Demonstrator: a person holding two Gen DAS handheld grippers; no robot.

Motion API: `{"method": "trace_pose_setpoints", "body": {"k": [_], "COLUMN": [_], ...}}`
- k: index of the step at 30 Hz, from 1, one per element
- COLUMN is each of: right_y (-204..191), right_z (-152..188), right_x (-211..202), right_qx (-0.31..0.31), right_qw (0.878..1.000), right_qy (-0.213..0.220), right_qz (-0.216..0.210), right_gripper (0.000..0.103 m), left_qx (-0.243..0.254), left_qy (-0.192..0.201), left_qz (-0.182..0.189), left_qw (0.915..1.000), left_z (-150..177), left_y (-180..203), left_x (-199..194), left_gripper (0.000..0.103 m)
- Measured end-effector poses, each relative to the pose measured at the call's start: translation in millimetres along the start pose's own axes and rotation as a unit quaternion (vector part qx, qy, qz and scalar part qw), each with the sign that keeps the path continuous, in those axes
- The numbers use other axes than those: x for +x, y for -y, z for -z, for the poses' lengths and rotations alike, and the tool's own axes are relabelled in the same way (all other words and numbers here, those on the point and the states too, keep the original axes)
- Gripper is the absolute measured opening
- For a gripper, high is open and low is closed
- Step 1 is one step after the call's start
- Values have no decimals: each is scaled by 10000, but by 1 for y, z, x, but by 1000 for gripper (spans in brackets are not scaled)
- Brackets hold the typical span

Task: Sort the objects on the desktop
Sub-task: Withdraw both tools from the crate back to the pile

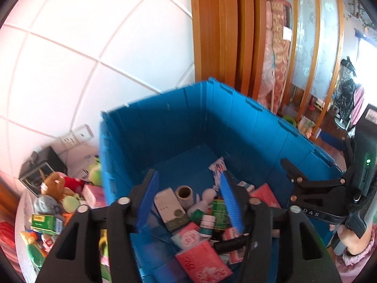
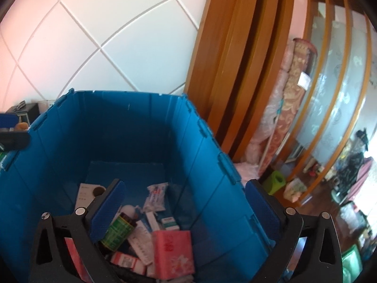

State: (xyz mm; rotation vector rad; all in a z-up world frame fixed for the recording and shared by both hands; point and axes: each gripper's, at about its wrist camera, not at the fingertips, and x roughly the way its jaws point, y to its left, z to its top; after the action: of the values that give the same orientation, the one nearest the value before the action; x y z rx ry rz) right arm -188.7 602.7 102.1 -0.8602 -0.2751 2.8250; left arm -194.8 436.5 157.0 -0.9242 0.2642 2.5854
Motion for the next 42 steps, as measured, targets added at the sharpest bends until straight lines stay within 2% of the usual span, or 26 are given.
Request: {"method": "trace_pose_setpoints", "body": {"k": [3, 6, 8, 14, 17, 21, 25, 28, 33, 38, 42], "right_y": [-8, -22, -33, -67, -84, -109, -137, -160, -200, -238, -269], "right_z": [0, -3, -5, -4, -3, -1, -2, 0, 5, 10, 20], "right_x": [-13, -40, -57, -91, -105, -122, -140, -149, -150, -144, -138], "right_qx": [38, -4, -36, -71, -92, -26, -15, -33, 16, -77, -258], "right_qw": [9997, 9988, 9977, 9947, 9924, 9888, 9822, 9780, 9674, 9601, 9561], "right_qy": [86, 367, 556, 760, 845, 897, 962, 998, 922, 700, 555], "right_qz": [-220, -317, -392, -688, -885, -1196, -1611, -1830, -2360, -2706, -2864], "right_gripper": [103, 103, 103, 103, 103, 103, 103, 103, 103, 103, 103], "left_qx": [-19, -99, -125, -292, -469, -763, -752, -800, -928, -1237, -1440], "left_qy": [391, 662, 793, 1109, 1267, 1178, 1150, 959, 697, 386, 42], "left_qz": [-88, 63, 123, 177, 51, -105, -595, -835, -979, -1020, -1251], "left_qw": [9992, 9977, 9967, 9932, 9908, 9900, 9887, 9886, 9884, 9863, 9816], "left_z": [7, 16, 23, 49, 63, 83, 106, 125, 158, 190, 226], "left_y": [-12, -27, -36, -69, -88, -122, -149, -169, -201, -236, -270], "left_x": [-24, -44, -53, -79, -90, -100, -108, -109, -105, -99, -87], "left_gripper": [65, 65, 65, 65, 65, 65, 65, 65, 65, 65, 77]}}
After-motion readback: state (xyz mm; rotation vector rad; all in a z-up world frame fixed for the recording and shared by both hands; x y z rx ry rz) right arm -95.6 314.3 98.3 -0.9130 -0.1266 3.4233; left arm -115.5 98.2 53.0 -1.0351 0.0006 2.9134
